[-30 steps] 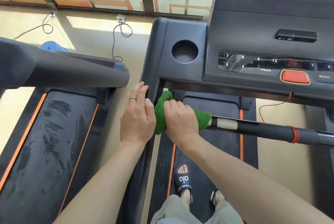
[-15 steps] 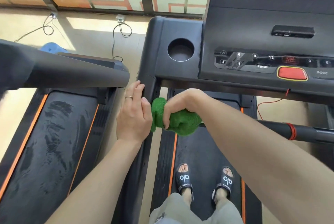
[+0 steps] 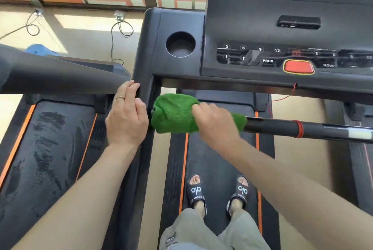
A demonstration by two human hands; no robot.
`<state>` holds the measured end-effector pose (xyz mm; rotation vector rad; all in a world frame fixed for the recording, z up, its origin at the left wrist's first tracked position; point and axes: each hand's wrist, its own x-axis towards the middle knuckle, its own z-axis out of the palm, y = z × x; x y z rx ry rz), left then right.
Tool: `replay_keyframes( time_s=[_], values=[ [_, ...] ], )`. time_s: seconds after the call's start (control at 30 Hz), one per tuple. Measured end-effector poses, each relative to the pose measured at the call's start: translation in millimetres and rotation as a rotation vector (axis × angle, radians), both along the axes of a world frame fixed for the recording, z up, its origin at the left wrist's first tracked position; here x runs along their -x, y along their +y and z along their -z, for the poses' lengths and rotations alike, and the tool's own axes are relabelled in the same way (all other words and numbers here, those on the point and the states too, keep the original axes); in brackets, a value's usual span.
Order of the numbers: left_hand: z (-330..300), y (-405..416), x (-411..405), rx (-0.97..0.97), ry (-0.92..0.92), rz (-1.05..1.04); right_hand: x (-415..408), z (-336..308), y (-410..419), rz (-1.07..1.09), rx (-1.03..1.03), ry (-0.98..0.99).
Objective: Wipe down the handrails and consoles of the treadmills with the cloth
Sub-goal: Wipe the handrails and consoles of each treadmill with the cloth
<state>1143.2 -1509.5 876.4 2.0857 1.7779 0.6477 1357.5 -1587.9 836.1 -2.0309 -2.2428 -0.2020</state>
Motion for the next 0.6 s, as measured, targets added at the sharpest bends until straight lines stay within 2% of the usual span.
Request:
replay_keyframes(
  time_s=[0.07,0.17,0.27,0.37,0.5,0.6],
  values=[
    [-1.5,0.5,-0.2,0.004,0.0,-0.004,-57.7,-3.5,-29.2,0.044,-0.004,-0.033],
    [-1.9,-3.1,-1.4,0.016,0.032,0.006,-96.5,-19.6,-50.3,0.2,0.26,-0.031],
    [0.2,-5.4,-5.9,0.026,0.087,0.022,-75.6,-32.2,-29.6,0.296,0.454,0.005],
    [2.7,-5.1,-6.0,0.006,0.137,0.031,-30.1,-39.6,14.2,0.173,0.626,0.19],
    [4.9,-3.4,-5.6,-0.046,0.162,0.022,18.5,-35.4,37.0,0.041,0.522,0.271],
    [5.0,-4.9,-6.2,-0.075,0.237,0.046,-22.5,-30.0,3.3,0.054,0.406,0.16]
  ],
)
